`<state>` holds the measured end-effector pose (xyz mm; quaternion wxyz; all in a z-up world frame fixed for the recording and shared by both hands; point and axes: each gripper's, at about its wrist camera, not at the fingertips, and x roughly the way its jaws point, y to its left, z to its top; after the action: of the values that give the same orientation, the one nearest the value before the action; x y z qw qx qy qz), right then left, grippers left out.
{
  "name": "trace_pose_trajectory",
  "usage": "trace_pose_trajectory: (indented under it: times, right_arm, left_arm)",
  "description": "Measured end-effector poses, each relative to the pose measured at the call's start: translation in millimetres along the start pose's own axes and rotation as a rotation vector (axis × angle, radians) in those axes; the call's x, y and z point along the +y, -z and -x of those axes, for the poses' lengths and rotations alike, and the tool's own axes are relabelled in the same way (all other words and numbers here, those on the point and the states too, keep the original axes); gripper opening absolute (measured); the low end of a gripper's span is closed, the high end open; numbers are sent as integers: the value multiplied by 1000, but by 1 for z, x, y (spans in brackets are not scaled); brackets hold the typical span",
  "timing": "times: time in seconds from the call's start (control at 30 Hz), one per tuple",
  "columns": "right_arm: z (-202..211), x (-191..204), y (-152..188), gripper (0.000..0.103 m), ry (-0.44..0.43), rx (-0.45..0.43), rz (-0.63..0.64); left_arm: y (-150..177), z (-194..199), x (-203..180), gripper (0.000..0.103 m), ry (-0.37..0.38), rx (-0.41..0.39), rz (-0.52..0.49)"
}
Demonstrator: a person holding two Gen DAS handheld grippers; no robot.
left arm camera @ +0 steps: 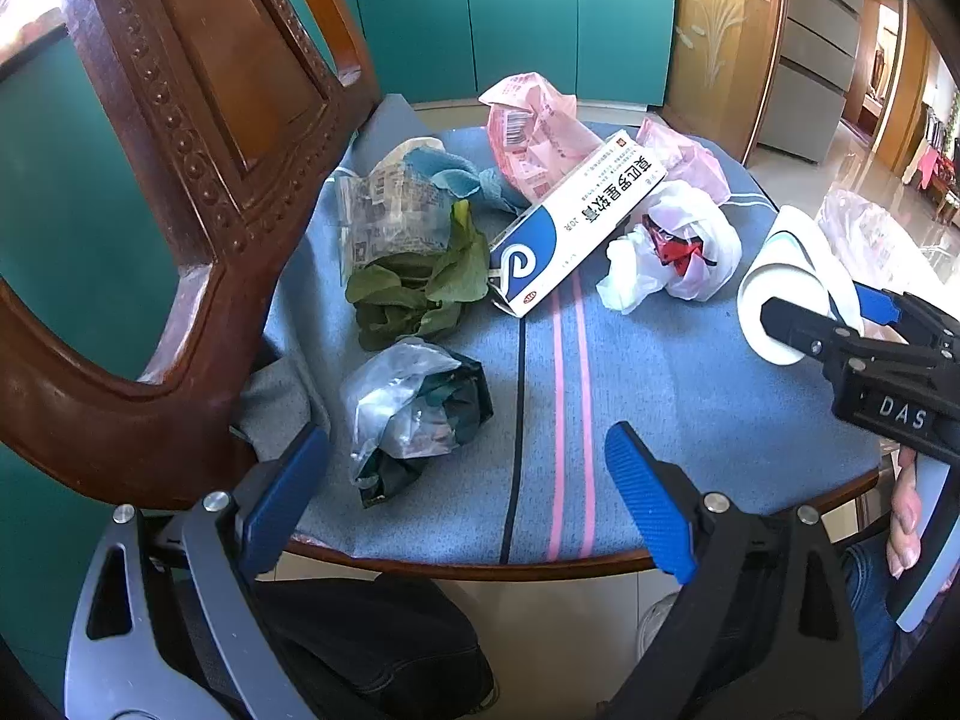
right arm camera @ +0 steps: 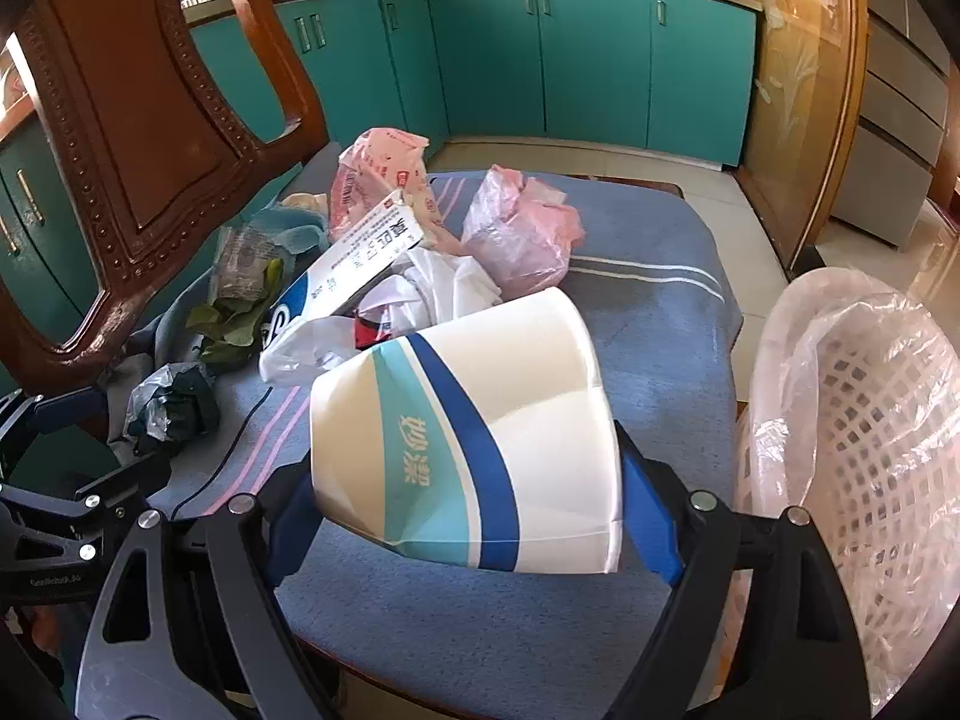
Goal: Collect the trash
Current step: 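Grasp the white paper cup with the right gripper, then drop the paper cup into the basket with the right gripper while the left gripper grasps the clear plastic bag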
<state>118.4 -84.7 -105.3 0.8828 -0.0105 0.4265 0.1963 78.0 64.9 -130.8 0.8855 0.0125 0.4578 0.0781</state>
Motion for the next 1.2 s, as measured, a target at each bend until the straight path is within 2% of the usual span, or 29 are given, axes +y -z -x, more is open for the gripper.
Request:
trace_pose_trajectory:
  times: [0.17, 0.37, 0.53, 0.63, 0.77, 0.83, 0.87, 1.07, 1.2]
  right_arm:
    - [1, -9, -2, 84, 13, -7, -42]
    - [3, -15, -3, 84, -4, -16, -75]
    - [4, -18, -3, 84, -6, -17, -83]
    - [6, -18, -4, 84, -12, -26, -84]
    - [11, -17, -4, 83, -25, -48, -78]
    - [14, -16, -4, 83, -28, -60, -72]
    - [14, -16, -4, 83, -28, -62, -70]
    - [15, -14, -4, 83, -25, -64, -70]
    - [16, -15, -5, 83, -24, -72, -77]
  left_arm:
    - [0, -1, 3, 93, 7, 3, 11]
    - [-2, -6, 10, 93, 91, 11, 46]
    - [-10, -15, 12, 91, 67, 3, 43]
    - [-15, -31, 13, 82, 64, 34, 63]
    - [-19, -43, 13, 76, -12, 57, 67]
    - [-20, -43, 14, 65, -36, 49, 60]
    - [-20, -42, 14, 55, -45, 46, 59]
    - [-20, -33, 18, 49, -19, 33, 75]
    - [-21, -6, 8, 49, -13, -25, 43]
